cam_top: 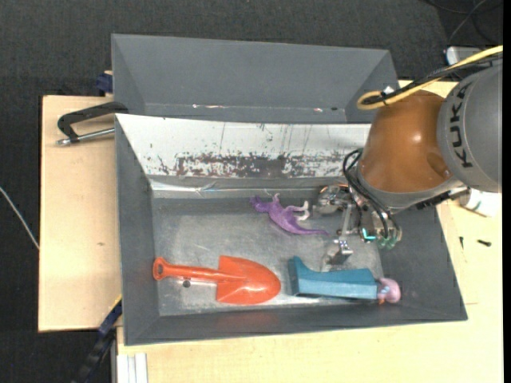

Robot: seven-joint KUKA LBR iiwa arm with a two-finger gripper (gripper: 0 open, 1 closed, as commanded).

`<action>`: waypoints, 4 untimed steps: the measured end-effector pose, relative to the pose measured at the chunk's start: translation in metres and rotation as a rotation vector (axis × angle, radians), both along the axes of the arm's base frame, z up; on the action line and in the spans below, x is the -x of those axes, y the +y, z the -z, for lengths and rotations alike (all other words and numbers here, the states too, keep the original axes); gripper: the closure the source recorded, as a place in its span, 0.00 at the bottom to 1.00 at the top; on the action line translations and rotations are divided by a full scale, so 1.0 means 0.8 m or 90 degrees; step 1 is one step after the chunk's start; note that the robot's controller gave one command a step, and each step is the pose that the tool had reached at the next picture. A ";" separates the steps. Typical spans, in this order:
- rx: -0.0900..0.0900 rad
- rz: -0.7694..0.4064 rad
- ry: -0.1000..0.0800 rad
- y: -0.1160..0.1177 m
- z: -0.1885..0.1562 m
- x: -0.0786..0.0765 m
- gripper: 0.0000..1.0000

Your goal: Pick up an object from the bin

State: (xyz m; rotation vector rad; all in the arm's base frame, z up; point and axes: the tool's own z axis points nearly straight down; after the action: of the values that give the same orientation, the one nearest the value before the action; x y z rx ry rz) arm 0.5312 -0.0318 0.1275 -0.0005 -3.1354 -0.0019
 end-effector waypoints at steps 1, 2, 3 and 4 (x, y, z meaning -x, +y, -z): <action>0.000 0.000 -0.005 0.000 -0.005 -0.002 0.00; 0.000 0.067 -0.005 0.011 0.067 0.044 1.00; 0.000 0.067 -0.005 0.011 0.067 0.044 1.00; 0.000 0.137 -0.003 0.003 0.042 0.047 1.00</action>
Offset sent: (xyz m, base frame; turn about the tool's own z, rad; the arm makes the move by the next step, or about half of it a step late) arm -0.0369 0.0083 -0.0575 0.1074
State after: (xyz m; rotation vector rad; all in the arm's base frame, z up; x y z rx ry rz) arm 0.4935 -0.0297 0.0939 -0.3377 -3.1217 -0.0028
